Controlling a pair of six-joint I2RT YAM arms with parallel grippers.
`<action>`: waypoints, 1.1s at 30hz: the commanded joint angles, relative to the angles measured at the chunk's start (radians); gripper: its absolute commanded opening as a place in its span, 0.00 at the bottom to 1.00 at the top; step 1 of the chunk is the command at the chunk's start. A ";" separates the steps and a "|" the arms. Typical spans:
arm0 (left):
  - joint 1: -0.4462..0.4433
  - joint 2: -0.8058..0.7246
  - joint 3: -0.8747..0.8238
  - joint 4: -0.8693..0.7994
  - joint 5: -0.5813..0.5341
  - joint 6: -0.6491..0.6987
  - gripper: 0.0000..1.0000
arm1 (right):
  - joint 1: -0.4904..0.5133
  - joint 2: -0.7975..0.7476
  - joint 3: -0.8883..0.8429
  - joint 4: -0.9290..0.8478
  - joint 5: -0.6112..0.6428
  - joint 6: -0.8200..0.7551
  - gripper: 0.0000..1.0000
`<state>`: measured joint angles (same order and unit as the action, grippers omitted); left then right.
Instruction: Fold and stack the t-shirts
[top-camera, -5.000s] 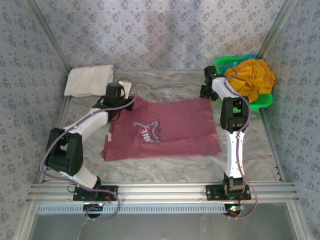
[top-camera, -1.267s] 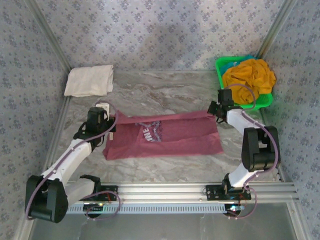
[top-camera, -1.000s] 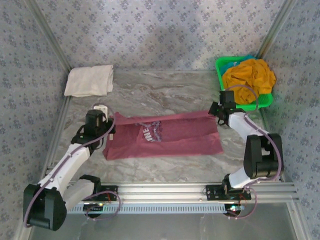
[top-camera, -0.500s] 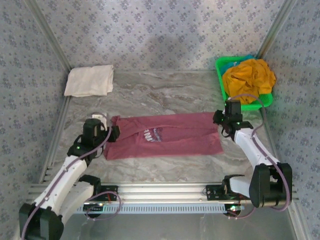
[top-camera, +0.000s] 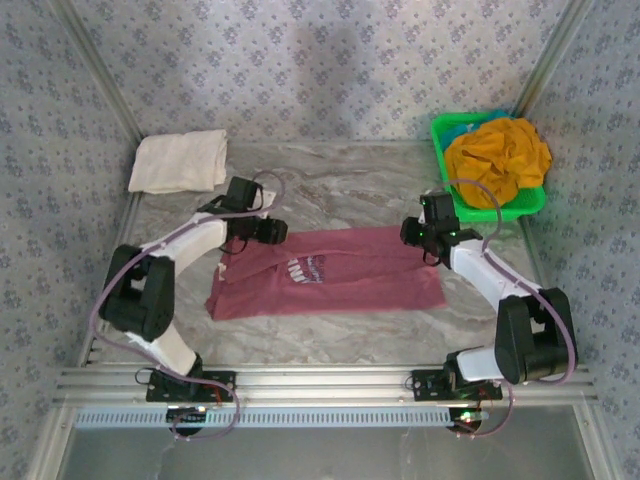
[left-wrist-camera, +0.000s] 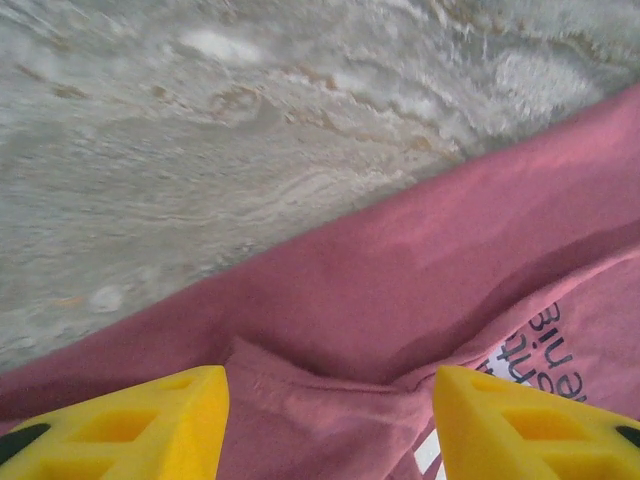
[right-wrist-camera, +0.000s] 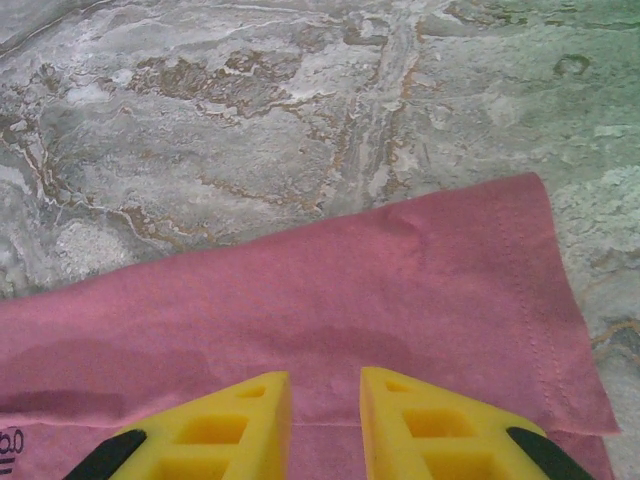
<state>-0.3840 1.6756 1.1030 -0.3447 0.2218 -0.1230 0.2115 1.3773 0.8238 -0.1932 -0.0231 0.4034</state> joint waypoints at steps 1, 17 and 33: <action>-0.008 0.050 0.034 -0.060 0.014 0.024 0.56 | 0.008 0.016 0.026 0.003 0.021 0.007 0.27; -0.059 0.099 0.071 -0.096 -0.142 -0.009 0.04 | 0.010 0.081 0.031 0.022 0.008 -0.003 0.28; -0.180 -0.139 -0.069 -0.184 -0.330 -0.184 0.00 | 0.009 0.097 0.029 0.017 0.006 -0.009 0.30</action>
<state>-0.5415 1.5753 1.0637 -0.4641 -0.0475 -0.2504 0.2169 1.4628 0.8238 -0.1749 -0.0158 0.4026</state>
